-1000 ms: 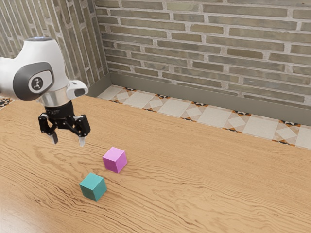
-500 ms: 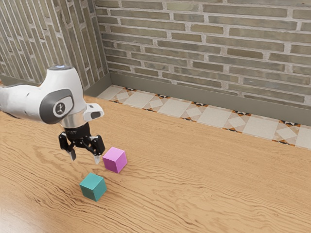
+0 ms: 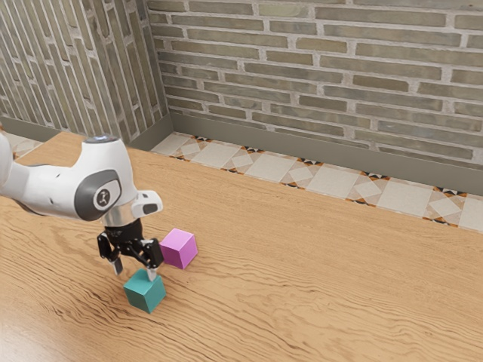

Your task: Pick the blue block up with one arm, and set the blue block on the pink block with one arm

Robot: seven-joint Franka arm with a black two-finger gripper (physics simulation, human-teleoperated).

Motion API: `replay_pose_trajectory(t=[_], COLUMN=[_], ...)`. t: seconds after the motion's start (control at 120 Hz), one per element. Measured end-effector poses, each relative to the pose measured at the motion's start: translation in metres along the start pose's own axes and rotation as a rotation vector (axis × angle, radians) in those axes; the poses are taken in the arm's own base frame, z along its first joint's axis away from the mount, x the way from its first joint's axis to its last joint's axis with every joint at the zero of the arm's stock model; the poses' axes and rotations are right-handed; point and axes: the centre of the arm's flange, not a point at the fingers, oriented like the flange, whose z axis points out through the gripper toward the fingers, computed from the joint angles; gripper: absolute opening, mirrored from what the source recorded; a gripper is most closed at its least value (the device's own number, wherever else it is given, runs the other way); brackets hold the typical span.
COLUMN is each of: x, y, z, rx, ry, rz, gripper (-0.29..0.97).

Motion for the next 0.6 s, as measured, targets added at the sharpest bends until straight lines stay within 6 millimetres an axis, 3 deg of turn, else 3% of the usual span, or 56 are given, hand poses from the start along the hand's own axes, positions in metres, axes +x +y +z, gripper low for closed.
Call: replay_pose_trajectory(t=[0.208,0.283,0.408,0.6], x=[-0.013,-0.017,-0.03,-0.032], y=[-0.008,0.001,0.028,0.025], z=[-0.006,-0.014,-0.005,-0.003], rx=[-0.004,-0.007,-0.038,-0.07], ry=[0.034,0.055,0.047,0.061], rz=[0.011,0.034,0.065,0.04], gripper=[0.68,0.68,0.68,0.68])
